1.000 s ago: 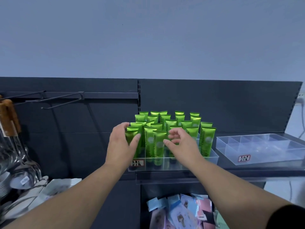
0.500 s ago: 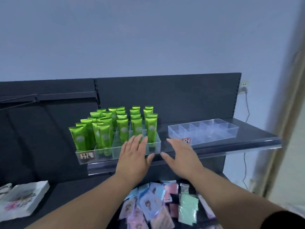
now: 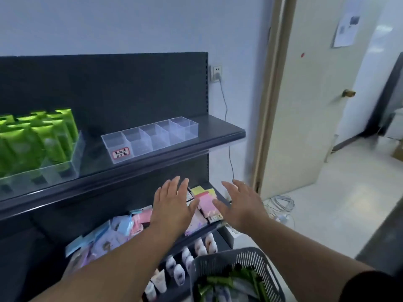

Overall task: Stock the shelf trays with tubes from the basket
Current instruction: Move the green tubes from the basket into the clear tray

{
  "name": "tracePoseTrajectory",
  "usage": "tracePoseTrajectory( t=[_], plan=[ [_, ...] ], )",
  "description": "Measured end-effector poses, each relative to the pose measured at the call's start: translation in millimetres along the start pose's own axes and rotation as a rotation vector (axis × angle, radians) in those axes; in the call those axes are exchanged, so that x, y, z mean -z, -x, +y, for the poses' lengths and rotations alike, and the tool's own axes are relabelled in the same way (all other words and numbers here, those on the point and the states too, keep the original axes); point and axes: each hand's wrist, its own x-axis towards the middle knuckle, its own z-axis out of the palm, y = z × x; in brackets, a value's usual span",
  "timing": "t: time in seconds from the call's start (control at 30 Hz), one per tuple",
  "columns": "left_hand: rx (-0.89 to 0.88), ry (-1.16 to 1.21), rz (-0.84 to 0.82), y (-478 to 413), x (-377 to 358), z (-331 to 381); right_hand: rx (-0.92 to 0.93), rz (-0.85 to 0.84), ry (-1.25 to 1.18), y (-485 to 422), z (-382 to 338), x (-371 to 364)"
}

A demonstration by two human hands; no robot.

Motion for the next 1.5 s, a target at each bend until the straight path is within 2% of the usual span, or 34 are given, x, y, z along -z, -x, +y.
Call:
tracePoseTrajectory(
  t=[0.17,0.37,0.63,0.83,0.93,1.17,1.3,1.5],
  plan=[
    [-0.085,0.035,-0.101,-11,-54,48,-0.16,-0.054,-0.009,11,68,-16],
    [-0.144,0.062,-0.242,-35,-114,67,-0.315,-0.14,0.013,5,117,-51],
    [-0.228,0.117,-0.304,-92,-203,47,-0.496,-0.249,0.023,-38,151,-111],
    [-0.196,0.114,-0.458,-101,-284,18,-0.629,-0.343,0.001,-51,178,-186],
    [-0.182,0.166,-0.498,-90,-323,11,-0.662,-0.409,-0.019,-45,195,-228],
    [-0.079,0.119,-0.693,-35,-425,-2,-0.649,-0.619,-0.11,-27,244,-331],
    [-0.002,0.167,-0.793,0,-484,2,-0.676,-0.635,-0.231,-28,266,-389],
    [-0.023,0.231,-0.777,5,-550,24,-0.703,-0.574,-0.404,-47,291,-454]
  ],
)
